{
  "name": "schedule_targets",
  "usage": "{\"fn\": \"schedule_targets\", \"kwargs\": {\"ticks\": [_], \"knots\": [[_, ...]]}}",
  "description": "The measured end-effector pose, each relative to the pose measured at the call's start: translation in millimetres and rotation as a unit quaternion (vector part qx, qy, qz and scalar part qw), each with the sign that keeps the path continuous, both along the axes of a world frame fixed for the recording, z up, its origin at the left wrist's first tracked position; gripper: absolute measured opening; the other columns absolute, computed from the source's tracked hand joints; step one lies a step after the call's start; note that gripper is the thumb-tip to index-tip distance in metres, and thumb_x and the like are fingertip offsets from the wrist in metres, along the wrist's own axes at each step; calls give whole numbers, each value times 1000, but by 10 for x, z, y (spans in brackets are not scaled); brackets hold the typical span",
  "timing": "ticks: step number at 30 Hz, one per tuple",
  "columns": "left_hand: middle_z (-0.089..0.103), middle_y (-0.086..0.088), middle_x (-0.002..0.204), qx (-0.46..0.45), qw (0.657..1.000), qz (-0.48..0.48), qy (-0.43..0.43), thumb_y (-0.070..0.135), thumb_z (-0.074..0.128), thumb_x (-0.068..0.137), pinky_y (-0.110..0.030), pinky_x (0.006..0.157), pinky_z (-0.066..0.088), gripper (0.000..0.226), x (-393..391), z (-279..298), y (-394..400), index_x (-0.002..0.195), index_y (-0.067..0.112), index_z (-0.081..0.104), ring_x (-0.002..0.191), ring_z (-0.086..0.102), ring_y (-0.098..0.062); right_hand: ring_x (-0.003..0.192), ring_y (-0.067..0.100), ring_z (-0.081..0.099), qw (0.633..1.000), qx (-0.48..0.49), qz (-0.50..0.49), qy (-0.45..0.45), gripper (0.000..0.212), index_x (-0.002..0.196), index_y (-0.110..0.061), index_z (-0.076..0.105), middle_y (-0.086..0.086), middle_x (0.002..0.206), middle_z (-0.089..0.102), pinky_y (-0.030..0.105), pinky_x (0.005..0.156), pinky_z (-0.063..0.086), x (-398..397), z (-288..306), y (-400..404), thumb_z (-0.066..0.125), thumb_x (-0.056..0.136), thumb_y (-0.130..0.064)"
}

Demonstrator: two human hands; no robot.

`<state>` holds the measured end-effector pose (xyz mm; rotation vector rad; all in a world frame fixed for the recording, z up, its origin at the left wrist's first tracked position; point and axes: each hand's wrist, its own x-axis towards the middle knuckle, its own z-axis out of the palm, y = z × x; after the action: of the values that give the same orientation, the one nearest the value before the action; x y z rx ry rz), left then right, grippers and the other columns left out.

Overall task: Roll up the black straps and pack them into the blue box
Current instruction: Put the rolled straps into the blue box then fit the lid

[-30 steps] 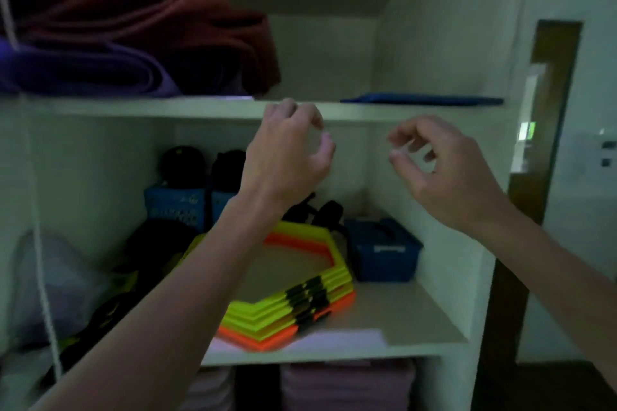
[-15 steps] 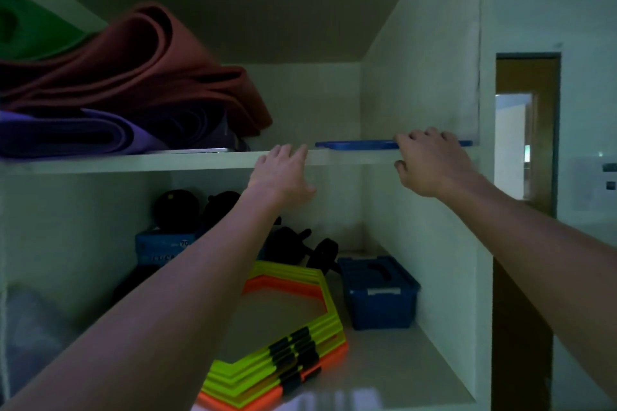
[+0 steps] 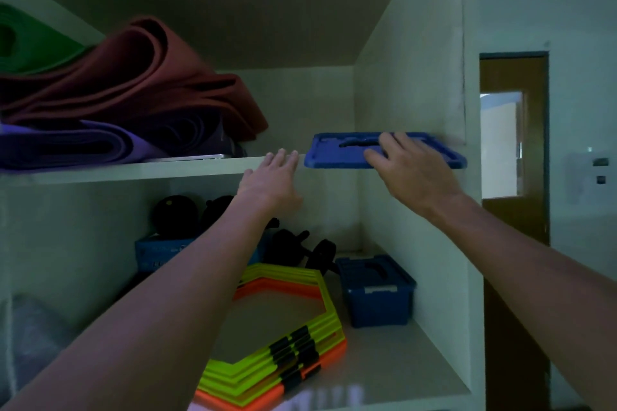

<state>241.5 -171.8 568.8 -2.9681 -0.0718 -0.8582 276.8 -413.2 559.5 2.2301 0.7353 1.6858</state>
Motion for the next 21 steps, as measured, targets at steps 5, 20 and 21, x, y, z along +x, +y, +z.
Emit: {"fn": "schedule_targets", "kwargs": {"ticks": [5,20,21], "knots": [[23,1,163,-98,993,-21,-56,27,54,94,-50,110,41,73,-283,-142,130,157,25,18,140,41,-24,82,27,54,997,14,66,-34,27,107,-8,62,12,96,56,34,60,47,-291,-216,60,65,83,3],[72,-1,67,-435,888,-55,-136,27,52,97,-33,59,50,28,-1756,-1353,1449,83,12,71,57,66,-18,67,23,48,960,27,277,-10,30,112,-5,71,9,77,55,35,53,49,-1470,-1799,1175,65,86,8],[70,-1,65,-495,859,-56,-118,30,50,100,-32,57,48,33,-1866,-1496,1523,82,11,71,56,63,-18,66,23,48,958,19,287,2,29,112,-5,72,9,77,56,34,53,47,-1546,-1953,1319,66,86,7]]}}
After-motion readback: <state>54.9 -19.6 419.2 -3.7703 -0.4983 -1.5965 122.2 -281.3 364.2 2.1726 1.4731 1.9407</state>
